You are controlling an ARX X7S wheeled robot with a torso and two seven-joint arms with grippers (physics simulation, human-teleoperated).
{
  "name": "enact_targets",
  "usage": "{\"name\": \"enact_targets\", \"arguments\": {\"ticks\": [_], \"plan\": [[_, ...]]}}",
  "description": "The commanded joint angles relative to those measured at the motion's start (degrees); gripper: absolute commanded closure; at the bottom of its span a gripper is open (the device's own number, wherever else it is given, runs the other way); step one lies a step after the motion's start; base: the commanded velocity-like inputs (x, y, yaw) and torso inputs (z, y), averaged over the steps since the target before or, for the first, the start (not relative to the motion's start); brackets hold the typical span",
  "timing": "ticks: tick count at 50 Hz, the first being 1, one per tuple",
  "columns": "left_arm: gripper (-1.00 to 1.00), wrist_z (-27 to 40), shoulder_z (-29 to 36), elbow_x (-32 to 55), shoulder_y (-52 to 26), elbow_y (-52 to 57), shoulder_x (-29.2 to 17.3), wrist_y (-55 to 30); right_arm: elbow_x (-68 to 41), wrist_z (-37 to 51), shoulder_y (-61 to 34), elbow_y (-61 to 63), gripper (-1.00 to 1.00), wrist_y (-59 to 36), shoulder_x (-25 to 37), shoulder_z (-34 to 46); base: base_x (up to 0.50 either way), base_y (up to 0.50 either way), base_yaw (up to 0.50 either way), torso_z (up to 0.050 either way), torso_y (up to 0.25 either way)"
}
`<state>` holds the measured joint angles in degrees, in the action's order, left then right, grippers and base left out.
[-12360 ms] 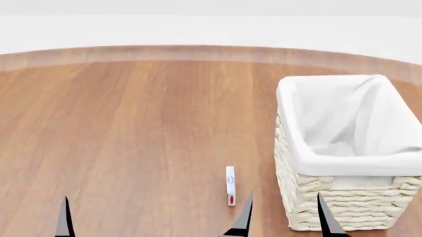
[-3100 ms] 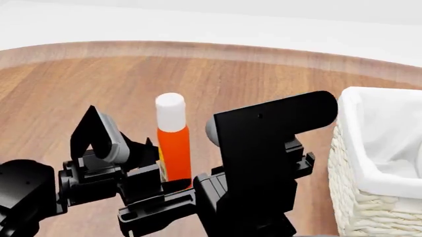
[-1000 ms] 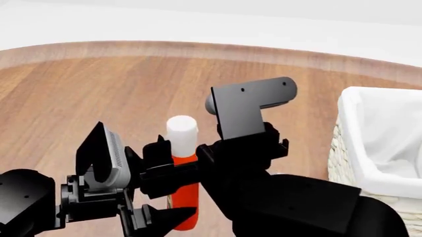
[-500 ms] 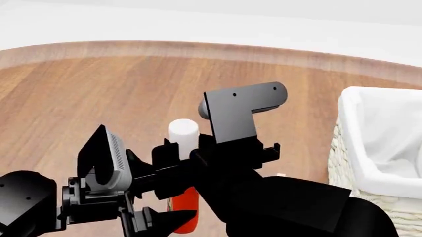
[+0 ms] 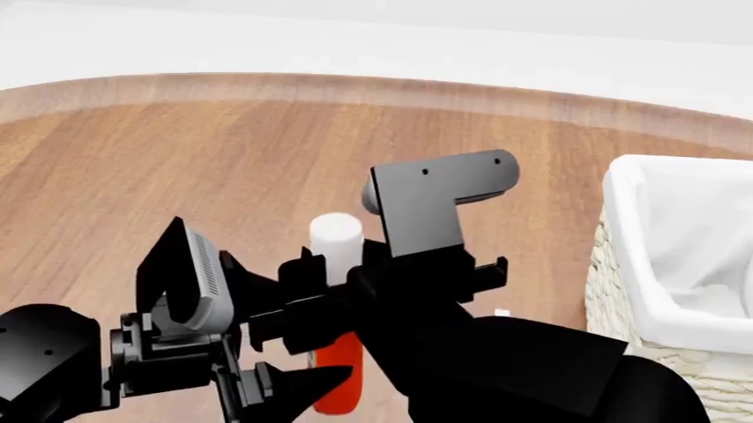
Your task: Pick up the ketchup, and put it in the basket.
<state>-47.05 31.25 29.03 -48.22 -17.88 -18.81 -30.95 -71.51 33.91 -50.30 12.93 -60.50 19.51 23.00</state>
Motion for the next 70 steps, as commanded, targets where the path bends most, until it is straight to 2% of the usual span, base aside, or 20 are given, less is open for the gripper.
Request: {"name": "enact_targets", "arguments": {"ticks": [1,9,20,26,32,36,39,41,42,43,44,48,51,52,53,55,59,61,67,70], "plan": [[-1.00,0.60,-0.42,0.35,0.35,0.39,-0.13,0.22,3.46,-2.11,-0.31,-0.18,1.00,2.18,0.48,0.45,0.00,0.00,0.00,0.000,0.000],[-1.00,0.30,-0.02,0.18,0.53,0.35,-0.54,0.54,7.86,-5.55,-0.67,-3.12,1.00,5.61,1.56,1.40,0.00,0.00,0.00,0.000,0.000],[-1.00,0.74,-0.09,-0.05,0.50,-0.89,-0.35,1.30,8.56,-5.08,-1.15,-3.95,1.00,6.32,3.62,0.09,0.00,0.00,0.00,0.000,0.001],[-1.00,5.71,-3.01,-0.47,1.28,-4.81,1.68,4.13,9.75,-4.66,-1.84,-4.51,1.00,6.93,4.95,-0.47,0.00,0.00,0.00,0.000,0.000],[-1.00,10.05,-6.53,1.07,5.13,-3.13,1.56,5.80,10.75,-4.99,-2.79,-5.24,1.00,7.13,6.81,-0.88,0.00,0.00,0.00,0.000,0.000],[-1.00,16.73,-9.63,0.33,6.65,-3.60,2.56,7.82,10.67,-4.58,-2.86,-5.32,1.00,8.08,7.77,-2.52,0.00,0.00,0.00,0.000,0.000],[-1.00,23.02,-10.58,-3.42,6.93,-6.67,4.04,12.01,11.34,-3.77,-2.85,-4.16,1.00,8.27,8.84,-2.80,0.00,0.00,0.00,0.000,0.000],[-1.00,23.43,-11.59,-2.27,7.68,-5.74,4.03,11.87,11.49,-3.54,-3.04,-3.94,1.00,8.12,9.23,-2.81,0.00,0.00,0.00,0.000,0.000],[-1.00,27.13,-11.69,-5.34,8.24,-7.23,4.75,15.72,11.76,-3.15,-3.38,-3.59,1.00,7.86,9.65,-2.78,0.00,0.00,0.00,0.000,0.000],[-1.00,26.15,-12.39,-3.26,8.29,-6.79,4.67,13.65,11.85,-3.08,-3.55,-3.41,1.00,7.74,9.83,-2.71,0.00,0.00,0.00,0.000,0.000],[-1.00,30.38,-13.04,-5.75,9.54,-6.21,4.97,16.86,11.93,-2.73,-3.93,-3.10,1.00,7.46,10.18,-2.78,0.00,0.00,0.00,0.000,0.000],[-1.00,34.69,-15.43,-4.41,11.78,-2.90,4.91,15.23,11.88,-2.42,-4.50,-2.82,1.00,7.12,10.67,-2.95,0.00,0.00,0.00,0.000,0.003],[-1.00,39.98,-14.73,-9.26,14.11,-1.99,4.56,18.43,13.14,-2.55,-5.50,-3.06,1.00,6.87,11.19,-2.06,0.00,0.00,0.00,0.000,0.000],[-1.00,45.40,-12.79,-16.68,15.56,-2.62,4.27,25.28,13.10,-2.62,-6.07,-3.43,1.00,6.81,11.25,-2.25,0.00,0.00,0.00,0.000,0.000],[-1.00,42.61,-13.57,-13.21,16.88,-0.19,3.87,24.36,12.91,-2.69,-6.29,-3.63,1.00,6.93,11.21,-2.55,0.00,0.00,0.00,0.000,0.000],[-1.00,45.19,-14.44,-12.86,19.13,3.86,3.42,22.21,13.37,-2.74,-7.64,-4.53,1.00,7.31,11.37,-3.05,0.00,0.00,0.00,0.005,0.000],[-1.00,49.30,-13.84,-16.38,21.98,7.68,2.72,23.44,13.68,-2.62,-10.83,-6.04,1.00,6.61,11.93,-3.59,0.00,0.00,0.00,0.000,0.000],[-1.00,49.35,-14.40,-14.91,22.46,9.25,2.60,21.27,13.63,-2.42,-11.84,-6.09,1.00,6.23,12.25,-3.82,0.00,0.00,0.00,0.000,0.000],[-1.00,51.28,-14.93,-16.09,26.00,12.29,1.97,24.57,15.08,-3.03,-17.98,-8.54,1.00,4.99,13.62,-3.75,0.00,0.00,0.00,0.000,0.000],[-1.00,51.73,-16.26,-14.16,27.52,13.34,1.86,23.64,15.95,-3.96,-20.37,-10.19,1.00,4.79,14.29,-3.47,0.00,0.00,0.00,0.000,0.003]]}}
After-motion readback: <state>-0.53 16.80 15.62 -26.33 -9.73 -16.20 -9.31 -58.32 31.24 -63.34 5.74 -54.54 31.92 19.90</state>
